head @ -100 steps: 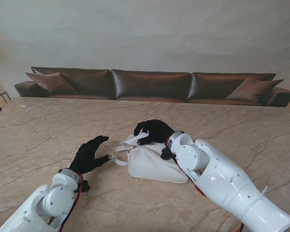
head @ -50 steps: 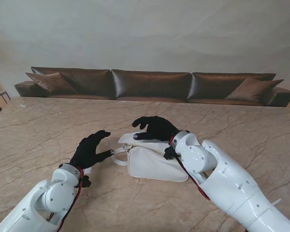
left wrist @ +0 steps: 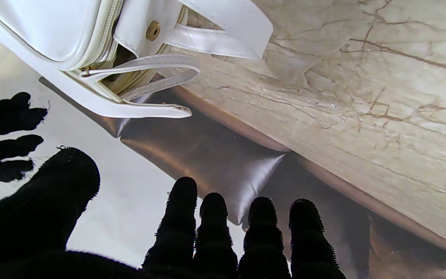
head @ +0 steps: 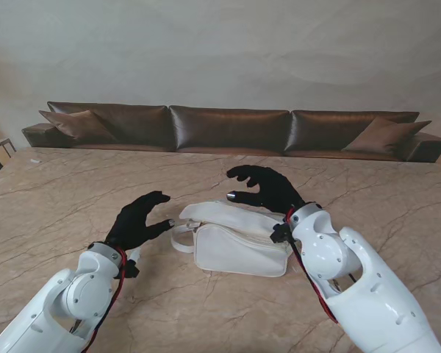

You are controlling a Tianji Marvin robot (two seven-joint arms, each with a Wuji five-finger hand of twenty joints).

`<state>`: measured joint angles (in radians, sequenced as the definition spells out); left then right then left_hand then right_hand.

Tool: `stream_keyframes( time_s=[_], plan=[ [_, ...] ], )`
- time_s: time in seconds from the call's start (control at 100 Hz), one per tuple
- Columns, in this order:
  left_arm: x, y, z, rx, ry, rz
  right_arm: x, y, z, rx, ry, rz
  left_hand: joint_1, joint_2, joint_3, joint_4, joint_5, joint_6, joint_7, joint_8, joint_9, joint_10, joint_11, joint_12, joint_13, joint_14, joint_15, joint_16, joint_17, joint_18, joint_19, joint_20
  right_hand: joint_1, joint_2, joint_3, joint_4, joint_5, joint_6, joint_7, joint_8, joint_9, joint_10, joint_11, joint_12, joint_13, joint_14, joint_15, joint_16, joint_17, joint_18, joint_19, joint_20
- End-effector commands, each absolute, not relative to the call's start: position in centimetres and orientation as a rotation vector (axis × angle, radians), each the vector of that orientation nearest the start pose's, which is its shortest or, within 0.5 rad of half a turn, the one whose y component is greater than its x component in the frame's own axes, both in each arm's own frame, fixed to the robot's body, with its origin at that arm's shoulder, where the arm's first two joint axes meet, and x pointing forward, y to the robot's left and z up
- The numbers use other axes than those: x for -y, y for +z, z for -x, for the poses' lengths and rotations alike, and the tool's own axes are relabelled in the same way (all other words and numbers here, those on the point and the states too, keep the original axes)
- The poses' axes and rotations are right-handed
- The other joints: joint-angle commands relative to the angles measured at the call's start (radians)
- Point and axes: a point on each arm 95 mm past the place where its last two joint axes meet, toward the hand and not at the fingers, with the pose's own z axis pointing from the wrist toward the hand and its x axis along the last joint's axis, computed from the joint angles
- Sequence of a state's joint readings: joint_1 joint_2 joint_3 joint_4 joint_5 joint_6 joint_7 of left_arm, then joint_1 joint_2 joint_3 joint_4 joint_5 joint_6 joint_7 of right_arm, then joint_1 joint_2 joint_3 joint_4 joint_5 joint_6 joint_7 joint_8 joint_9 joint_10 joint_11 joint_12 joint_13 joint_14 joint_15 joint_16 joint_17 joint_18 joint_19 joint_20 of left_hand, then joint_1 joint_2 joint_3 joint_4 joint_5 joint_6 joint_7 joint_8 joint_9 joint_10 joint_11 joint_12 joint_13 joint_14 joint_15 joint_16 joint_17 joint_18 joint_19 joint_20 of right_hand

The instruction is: Pack the cosmetics bag

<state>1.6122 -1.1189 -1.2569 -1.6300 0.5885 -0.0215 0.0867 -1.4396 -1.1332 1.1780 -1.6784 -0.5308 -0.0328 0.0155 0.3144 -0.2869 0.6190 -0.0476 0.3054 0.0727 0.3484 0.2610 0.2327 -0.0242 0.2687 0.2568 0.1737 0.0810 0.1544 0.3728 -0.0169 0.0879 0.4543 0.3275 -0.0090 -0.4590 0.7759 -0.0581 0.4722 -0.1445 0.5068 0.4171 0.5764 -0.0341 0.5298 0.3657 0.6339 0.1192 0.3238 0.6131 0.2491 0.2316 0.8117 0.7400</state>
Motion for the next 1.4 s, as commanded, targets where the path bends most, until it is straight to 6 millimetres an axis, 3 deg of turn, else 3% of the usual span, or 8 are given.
stream_keyframes(
  time_s=[0.0, 0.2, 0.43, 0.5, 0.52, 0.54, 0.85, 1.39],
  plan=[
    [-0.2, -31.4, -39.4, -1.169, -1.792, 1.568, -2.9, -25.5, -42.3, 1.645, -2.536, 1.885, -0.038, 0.043, -0.02, 0.034, 0.01, 0.005, 0.014, -0.013, 0.013, -0.013, 0.009, -0.01, 0.016, -0.032, 0.006, -0.011, -0.009, -0.044, 0.029, -0.021, -0.068, 0.035, 0.017, 0.012, -0.043, -0.003, -0.023, -0.013, -0.022, -0.004, -0.059, -0.044, -0.007, -0.034, -0.045, -0.041, -0.015, -0.028, -0.036, -0.03],
    [0.1, -30.8, -39.4, -1.173, -1.808, 1.558, 1.2, -26.1, -40.4, 1.639, -2.549, 1.982, -0.052, 0.062, -0.006, 0.044, 0.034, 0.009, 0.014, -0.012, 0.037, 0.0, 0.012, -0.013, 0.042, -0.037, 0.019, -0.018, 0.006, -0.086, 0.084, -0.018, -0.107, 0.099, -0.004, 0.023, -0.078, -0.011, -0.059, -0.036, -0.04, 0.004, -0.168, -0.134, -0.052, -0.047, -0.139, -0.14, -0.042, -0.032, -0.094, -0.106],
    [0.5, -30.4, -39.4, -1.183, -1.825, 1.566, 4.4, -28.1, -38.7, 1.572, -2.528, 2.076, -0.081, 0.11, -0.004, 0.075, 0.062, 0.011, 0.012, -0.013, 0.06, 0.008, 0.009, -0.015, 0.057, -0.041, 0.031, -0.027, 0.013, -0.125, 0.111, -0.016, -0.161, 0.176, -0.019, 0.035, -0.099, 0.018, -0.082, -0.076, -0.044, 0.02, -0.29, -0.191, -0.132, -0.085, -0.198, -0.251, -0.061, -0.089, -0.184, -0.221],
    [0.7, -30.3, -39.3, -1.181, -1.833, 1.567, 5.0, -29.0, -38.3, 1.521, -2.526, 2.101, -0.095, 0.133, -0.014, 0.09, 0.071, 0.012, 0.008, -0.014, 0.067, 0.01, 0.008, -0.016, 0.062, -0.039, 0.033, -0.03, 0.013, -0.123, 0.114, -0.018, -0.185, 0.248, -0.039, 0.043, -0.093, 0.026, -0.084, -0.087, -0.031, 0.023, -0.31, -0.2, -0.132, -0.083, -0.198, -0.263, -0.067, -0.1, -0.203, -0.25],
    [0.7, -30.2, -39.3, -1.179, -1.835, 1.565, 5.1, -29.2, -38.2, 1.502, -2.526, 2.107, -0.098, 0.139, -0.029, 0.119, 0.077, 0.013, -0.002, -0.018, 0.069, 0.011, 0.005, -0.017, 0.064, -0.038, 0.034, -0.035, 0.012, -0.123, 0.117, -0.021, -0.184, 0.258, -0.052, 0.047, -0.089, 0.03, -0.088, -0.095, -0.022, 0.026, -0.326, -0.209, -0.131, -0.084, -0.198, -0.269, -0.066, -0.101, -0.212, -0.265],
    [0.8, -30.2, -39.3, -1.178, -1.838, 1.564, 5.3, -29.5, -38.1, 1.483, -2.527, 2.115, -0.102, 0.146, -0.035, 0.126, 0.08, 0.012, -0.003, -0.018, 0.071, 0.011, 0.005, -0.017, 0.066, -0.039, 0.035, -0.036, 0.014, -0.122, 0.119, -0.022, -0.184, 0.263, -0.055, 0.048, -0.083, 0.035, -0.087, -0.097, -0.016, 0.028, -0.33, -0.21, -0.131, -0.082, -0.198, -0.271, -0.068, -0.102, -0.215, -0.27],
    [1.0, -29.8, -39.2, -1.16, -1.857, 1.579, 6.1, -32.2, -36.8, 1.35, -2.551, 2.181, -0.126, 0.194, -0.076, 0.156, 0.109, 0.011, -0.011, -0.022, 0.091, 0.014, -0.002, -0.021, 0.075, -0.036, 0.034, -0.038, 0.015, -0.114, 0.116, -0.028, -0.188, 0.309, -0.085, 0.051, -0.074, 0.044, -0.078, -0.126, 0.035, 0.041, -0.412, -0.25, -0.129, -0.077, -0.193, -0.289, -0.076, -0.104, -0.217, -0.316],
    [2.2, -30.1, -38.6, -1.153, -1.895, 1.586, 5.1, -32.9, -36.2, 1.338, -2.512, 2.19, -0.115, 0.192, -0.089, 0.164, 0.124, 0.011, -0.012, -0.02, 0.103, 0.014, -0.003, -0.02, 0.079, -0.036, 0.033, -0.039, 0.017, -0.112, 0.113, -0.032, -0.126, 0.315, -0.113, 0.05, -0.075, 0.029, -0.062, -0.124, 0.034, 0.041, -0.401, -0.24, -0.127, -0.063, -0.184, -0.279, -0.083, -0.094, -0.202, -0.327]
  ],
)
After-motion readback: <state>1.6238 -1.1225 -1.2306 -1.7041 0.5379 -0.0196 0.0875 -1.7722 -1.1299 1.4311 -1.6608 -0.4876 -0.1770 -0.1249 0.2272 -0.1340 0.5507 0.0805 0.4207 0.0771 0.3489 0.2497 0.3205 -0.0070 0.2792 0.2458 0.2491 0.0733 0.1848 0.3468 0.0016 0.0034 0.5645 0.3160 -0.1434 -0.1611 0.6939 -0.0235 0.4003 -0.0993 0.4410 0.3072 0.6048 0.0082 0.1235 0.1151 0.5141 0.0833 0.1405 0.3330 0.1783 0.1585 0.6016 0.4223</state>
